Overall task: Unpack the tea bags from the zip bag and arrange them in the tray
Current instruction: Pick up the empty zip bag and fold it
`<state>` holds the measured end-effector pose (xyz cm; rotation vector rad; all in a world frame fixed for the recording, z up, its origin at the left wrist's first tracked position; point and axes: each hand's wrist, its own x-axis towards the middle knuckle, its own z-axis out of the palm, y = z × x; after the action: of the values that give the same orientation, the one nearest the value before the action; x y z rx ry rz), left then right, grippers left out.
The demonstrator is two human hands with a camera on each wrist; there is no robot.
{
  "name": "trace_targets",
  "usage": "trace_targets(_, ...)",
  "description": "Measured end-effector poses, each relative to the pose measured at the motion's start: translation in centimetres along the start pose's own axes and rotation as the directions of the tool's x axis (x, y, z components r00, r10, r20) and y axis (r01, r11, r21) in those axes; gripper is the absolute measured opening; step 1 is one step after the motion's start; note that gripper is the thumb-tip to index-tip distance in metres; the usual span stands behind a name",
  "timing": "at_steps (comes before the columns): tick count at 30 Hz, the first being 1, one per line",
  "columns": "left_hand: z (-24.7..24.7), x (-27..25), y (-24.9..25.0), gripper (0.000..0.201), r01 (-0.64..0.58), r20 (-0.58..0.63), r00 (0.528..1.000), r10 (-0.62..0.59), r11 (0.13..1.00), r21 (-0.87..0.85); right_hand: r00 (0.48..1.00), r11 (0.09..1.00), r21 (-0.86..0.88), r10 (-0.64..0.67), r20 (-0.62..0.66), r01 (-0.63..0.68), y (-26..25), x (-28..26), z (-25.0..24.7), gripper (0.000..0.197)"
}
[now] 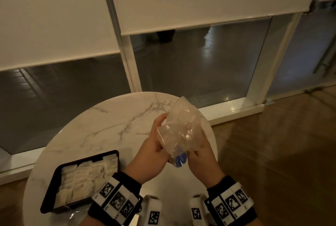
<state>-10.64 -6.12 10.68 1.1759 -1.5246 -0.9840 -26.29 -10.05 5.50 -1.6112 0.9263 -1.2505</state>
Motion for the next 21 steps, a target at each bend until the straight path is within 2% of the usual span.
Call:
trace_targets(2, 1.0, 1.5, -0.8, 0.056, -0.015, -0.085, 0.996, 0.018, 0.999, 0.032, 0.994, 0.997, 0.069, 0.018, 0.105, -0.025, -0.3, 0.2, -1.4, 0.042)
trace_targets(4, 2.5, 3.1, -0.9, 0.046, -0.006, -0.113, 0.994, 0.011, 0.999, 0.041, 0.988, 0.974, 0.187, 0.107, 0.115, -0.127, -0.2, 0.1, -3.6, 0.043)
trace_targets(6, 4.4, 4.8, -1.2, 0.035, -0.007, -0.095, 0.995, 0.009, 1.000, 0.022, 0.974, 0.951, 0.214, 0.216, 0.065, -0.225, 0.0, 0.1, -5.8, 0.015)
trace_targets(8, 7.1, 6.5, -1.7, 0.032, -0.033, -0.091, 0.995, 0.039, 0.997, 0.070, 0.958, 0.924, 0.255, 0.281, 0.054, -0.286, 1.3, -0.1, -8.7, 0.057)
trace_targets(9, 8.6, 7.4, -2.0, 0.030, -0.044, -0.070, 0.996, 0.049, 0.996, 0.071, 0.951, 0.903, 0.306, 0.306, 0.036, -0.302, 2.0, 0.1, -10.0, 0.059)
trace_targets(11, 11.2, 8.8, -2.8, 0.041, 0.003, 0.013, 1.000, -0.003, 1.000, 0.019, 0.953, 0.880, 0.396, 0.302, -0.039, -0.263, 3.3, 0.4, -12.3, 0.030)
trace_targets(12, 12.8, 9.7, -3.4, 0.047, 0.032, 0.084, 0.996, -0.032, 0.999, 0.001, 0.945, 0.869, 0.429, 0.313, -0.092, -0.246, 4.4, 0.9, -13.5, 0.024)
trace_targets(16, 17.9, 12.9, -5.7, 0.075, 0.106, 0.311, 0.944, -0.110, 0.994, 0.028, 0.913, 0.891, 0.396, 0.334, -0.236, -0.223, 9.0, 1.4, -17.5, 0.051)
trace_targets(18, 20.4, 14.7, -6.8, 0.081, 0.124, 0.376, 0.916, -0.141, 0.990, 0.068, 0.867, 0.910, 0.345, 0.352, -0.353, -0.229, 11.1, 1.4, -19.1, 0.054)
trace_targets(21, 23.8, 17.3, -8.7, 0.081, 0.169, 0.435, 0.877, -0.205, 0.978, 0.121, 0.802, 0.939, 0.263, 0.330, -0.498, -0.223, 14.4, 1.3, -21.1, 0.047)
